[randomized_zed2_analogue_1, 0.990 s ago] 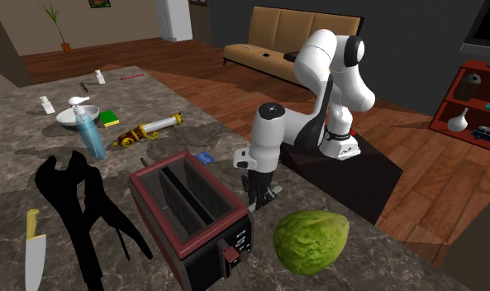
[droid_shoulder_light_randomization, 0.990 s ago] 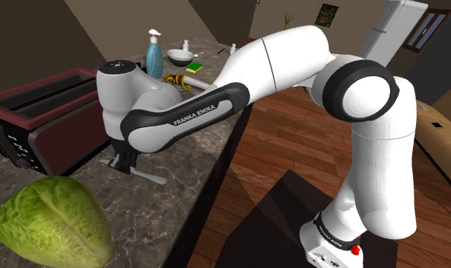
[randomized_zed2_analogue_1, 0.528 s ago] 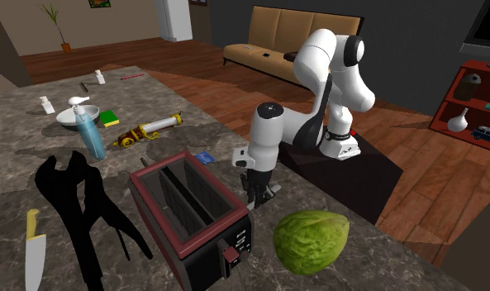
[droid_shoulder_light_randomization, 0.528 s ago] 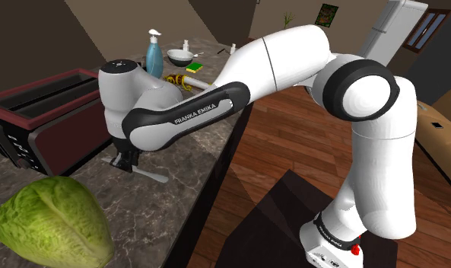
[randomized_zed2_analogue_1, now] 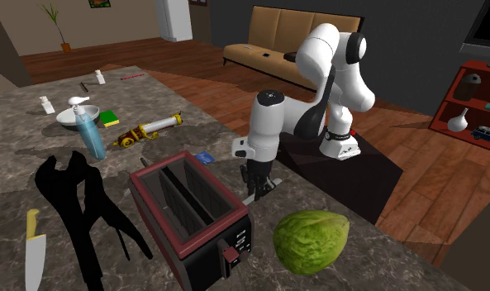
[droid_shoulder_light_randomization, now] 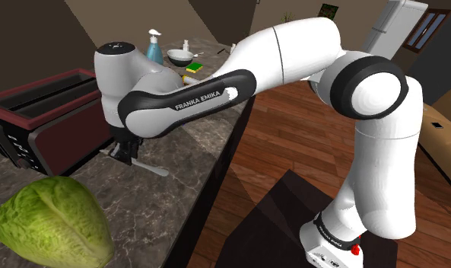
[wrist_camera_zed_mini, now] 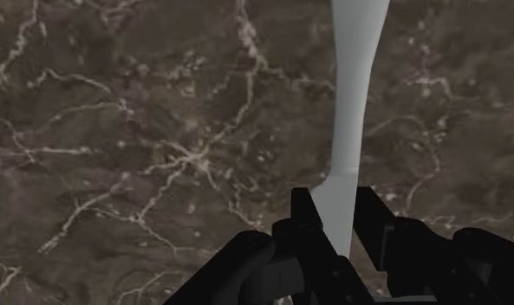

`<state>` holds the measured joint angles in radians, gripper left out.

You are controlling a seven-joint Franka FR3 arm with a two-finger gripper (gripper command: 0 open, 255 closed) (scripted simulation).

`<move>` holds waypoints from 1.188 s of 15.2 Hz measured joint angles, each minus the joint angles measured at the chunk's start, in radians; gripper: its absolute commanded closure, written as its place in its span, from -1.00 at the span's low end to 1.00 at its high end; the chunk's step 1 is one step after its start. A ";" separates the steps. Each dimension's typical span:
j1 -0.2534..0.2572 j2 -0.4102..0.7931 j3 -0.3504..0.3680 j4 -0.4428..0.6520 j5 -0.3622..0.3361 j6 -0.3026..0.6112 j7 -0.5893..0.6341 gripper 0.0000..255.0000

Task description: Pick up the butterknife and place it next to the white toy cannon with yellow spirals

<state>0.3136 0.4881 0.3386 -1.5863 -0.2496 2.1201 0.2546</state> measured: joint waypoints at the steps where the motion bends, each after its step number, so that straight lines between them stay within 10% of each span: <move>1: -0.001 -0.006 0.001 0.004 0.003 -0.009 -0.002 1.00; 18: 0.003 -0.052 0.016 0.166 0.032 -0.213 -0.033 1.00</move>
<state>0.3168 0.4359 0.3546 -1.4207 -0.2177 1.9070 0.2215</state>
